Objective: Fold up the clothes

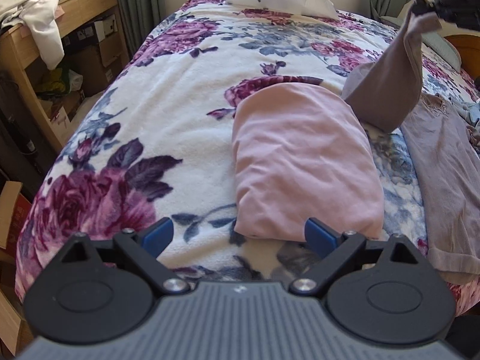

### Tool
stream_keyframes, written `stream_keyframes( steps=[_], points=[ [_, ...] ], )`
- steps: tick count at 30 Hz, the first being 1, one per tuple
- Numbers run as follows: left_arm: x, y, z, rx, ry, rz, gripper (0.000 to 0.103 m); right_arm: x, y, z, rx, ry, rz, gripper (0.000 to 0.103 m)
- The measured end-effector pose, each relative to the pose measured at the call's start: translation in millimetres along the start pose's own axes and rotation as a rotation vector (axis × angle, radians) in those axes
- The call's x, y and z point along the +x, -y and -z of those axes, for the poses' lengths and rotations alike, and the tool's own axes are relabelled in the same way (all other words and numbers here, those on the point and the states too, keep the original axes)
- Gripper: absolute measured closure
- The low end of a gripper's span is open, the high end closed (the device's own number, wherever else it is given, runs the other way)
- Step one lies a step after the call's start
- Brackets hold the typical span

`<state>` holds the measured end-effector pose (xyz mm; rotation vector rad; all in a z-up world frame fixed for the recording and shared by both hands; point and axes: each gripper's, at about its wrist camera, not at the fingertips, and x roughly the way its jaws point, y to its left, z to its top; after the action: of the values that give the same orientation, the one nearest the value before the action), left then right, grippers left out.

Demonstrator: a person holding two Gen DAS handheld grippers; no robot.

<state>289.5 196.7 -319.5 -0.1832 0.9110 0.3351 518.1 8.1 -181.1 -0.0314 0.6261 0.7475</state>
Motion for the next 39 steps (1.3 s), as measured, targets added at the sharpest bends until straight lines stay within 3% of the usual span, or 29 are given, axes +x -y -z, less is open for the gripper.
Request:
stream_keyframes(
  steps=[6,13,16,22,29,30,33,34,39],
  points=[
    [1,13,0,0.04,0.0,0.03,0.008,33,51,-61,0.117,0.034,0.103,0.095],
    [3,29,-4,0.079,-0.007,0.047,0.008,2,177,-58,0.311,0.06,0.341,0.095],
    [6,35,-5,0.092,-0.014,0.048,0.008,-18,236,-34,0.407,0.039,0.429,0.095],
    [13,49,-1,0.113,-0.049,0.045,0.008,-30,328,60,0.512,-0.098,0.559,0.095],
    [15,72,3,0.179,-0.07,0.026,0.008,-18,371,129,0.515,-0.114,0.488,0.091],
    [15,75,3,0.184,-0.072,0.028,0.008,-17,373,133,0.517,-0.11,0.48,0.087],
    [13,83,5,0.201,-0.073,0.034,0.008,-16,384,147,0.562,-0.089,0.463,0.052],
    [13,86,5,0.204,-0.074,0.036,0.008,-23,386,152,0.573,-0.066,0.458,0.046],
    [5,97,9,0.221,-0.069,0.069,0.008,-88,389,186,0.572,0.062,0.458,0.046]
  ],
)
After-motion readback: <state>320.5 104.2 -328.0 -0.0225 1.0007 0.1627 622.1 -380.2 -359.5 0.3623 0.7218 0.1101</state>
